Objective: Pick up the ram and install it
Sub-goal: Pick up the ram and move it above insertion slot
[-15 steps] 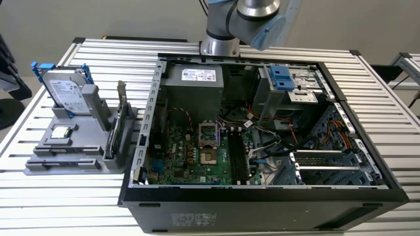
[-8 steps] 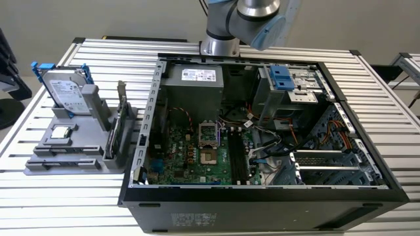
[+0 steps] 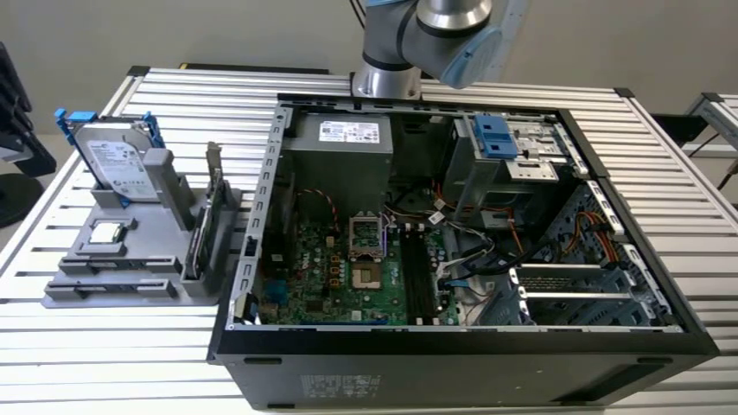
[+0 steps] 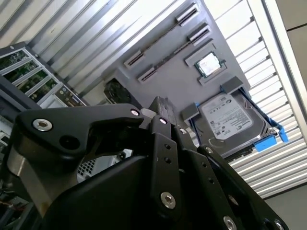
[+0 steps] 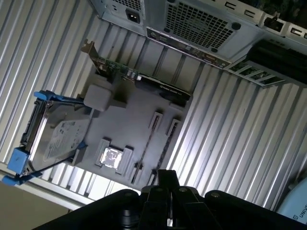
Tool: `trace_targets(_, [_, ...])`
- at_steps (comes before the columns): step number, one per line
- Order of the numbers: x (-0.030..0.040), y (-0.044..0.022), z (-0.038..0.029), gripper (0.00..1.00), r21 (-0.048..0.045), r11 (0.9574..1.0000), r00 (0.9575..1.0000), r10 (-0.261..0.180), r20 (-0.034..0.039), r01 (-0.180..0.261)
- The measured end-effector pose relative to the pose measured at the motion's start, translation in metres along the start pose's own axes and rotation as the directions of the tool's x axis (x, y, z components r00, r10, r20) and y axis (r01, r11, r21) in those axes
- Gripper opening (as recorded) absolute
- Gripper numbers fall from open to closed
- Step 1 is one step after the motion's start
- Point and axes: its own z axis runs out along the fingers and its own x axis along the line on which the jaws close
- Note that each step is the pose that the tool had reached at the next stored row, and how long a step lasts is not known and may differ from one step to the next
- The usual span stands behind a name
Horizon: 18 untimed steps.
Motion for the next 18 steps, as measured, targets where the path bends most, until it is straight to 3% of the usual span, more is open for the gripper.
trace_targets(11, [0.0000,0.0000,-0.0001,0.00,0.0000,0.9986,0.9986,0.054,0.0025,-0.054])
trace_targets(18, [0.0001,-0.0002,0.0000,0.00,-0.0003,0.9982,0.9982,0.059,0.0026,-0.059])
